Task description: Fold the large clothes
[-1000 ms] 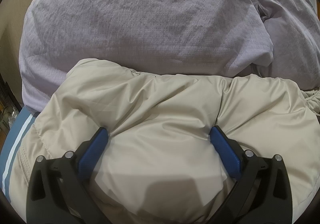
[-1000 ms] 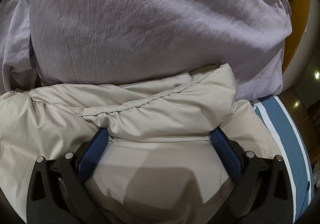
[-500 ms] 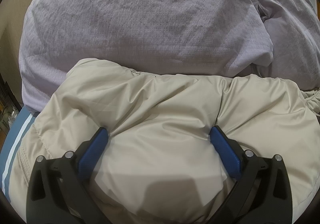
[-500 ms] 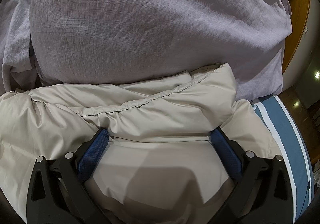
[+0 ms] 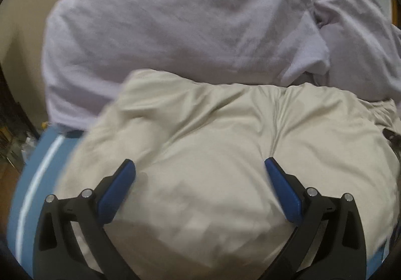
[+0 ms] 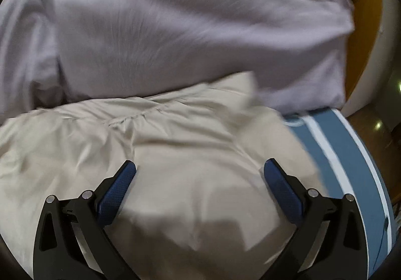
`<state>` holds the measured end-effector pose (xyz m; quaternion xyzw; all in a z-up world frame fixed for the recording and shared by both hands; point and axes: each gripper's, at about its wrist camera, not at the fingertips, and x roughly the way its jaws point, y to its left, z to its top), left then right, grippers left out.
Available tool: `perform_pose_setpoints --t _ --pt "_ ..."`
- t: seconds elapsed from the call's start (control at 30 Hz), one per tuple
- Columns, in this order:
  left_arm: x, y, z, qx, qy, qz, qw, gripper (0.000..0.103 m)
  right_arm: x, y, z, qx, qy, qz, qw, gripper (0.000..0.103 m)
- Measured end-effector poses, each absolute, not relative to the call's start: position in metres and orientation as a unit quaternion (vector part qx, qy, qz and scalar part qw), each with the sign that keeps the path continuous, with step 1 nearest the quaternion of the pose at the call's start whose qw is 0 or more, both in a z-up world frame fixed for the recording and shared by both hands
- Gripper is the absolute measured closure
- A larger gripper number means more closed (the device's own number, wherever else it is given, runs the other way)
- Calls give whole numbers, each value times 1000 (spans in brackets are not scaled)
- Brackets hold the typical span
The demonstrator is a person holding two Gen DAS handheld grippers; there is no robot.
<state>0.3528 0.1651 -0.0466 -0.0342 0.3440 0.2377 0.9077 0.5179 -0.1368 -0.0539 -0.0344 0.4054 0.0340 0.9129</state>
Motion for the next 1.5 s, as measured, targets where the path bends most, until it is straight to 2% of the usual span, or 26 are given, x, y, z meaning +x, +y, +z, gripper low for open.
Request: perform_pose_setpoints --t 0.23,0.4,0.67,0.9,0.93,1.0,1.03,1.07,1.1,1.13,1.2,1.27,1.4,1.5 --pt "265 163 -29 -18 347 292 891 2 440 -220 -20 56 390 13 919 1" --pt "227 191 -40 -87 372 305 872 2 419 -265 -34 115 426 13 897 1" --pt "225 221 -55 -194 391 288 852 2 420 -275 -63 227 465 93 851 1" --pt "248 234 -72 -240 395 279 842 2 434 -267 -87 239 490 96 833 2" --pt "250 236 -74 -249 393 276 841 2 435 -266 -90 245 486 100 833 5" --pt "256 240 -77 -267 388 272 839 4 436 -262 -90 243 476 109 838 16" --pt "258 241 -79 -274 384 270 839 7 438 -261 -90 248 475 115 836 28" --pt "261 242 -80 -288 378 259 841 18 439 -260 -91 258 474 125 833 40" --pt "262 243 -80 -300 372 248 842 28 440 -258 -92 271 471 134 829 44" --pt "263 242 -79 -306 367 248 843 31 440 -257 -91 272 469 133 830 49" --pt "263 240 -74 -308 357 252 845 46 439 -253 -87 262 462 130 837 59" --pt "259 239 -69 -314 350 251 846 54 435 -249 -81 252 453 134 845 69" --pt "248 242 -61 -325 343 239 848 64 427 -247 -70 251 441 144 850 75" --pt "237 240 -54 -313 345 242 851 65 417 -244 -62 243 440 152 851 77"
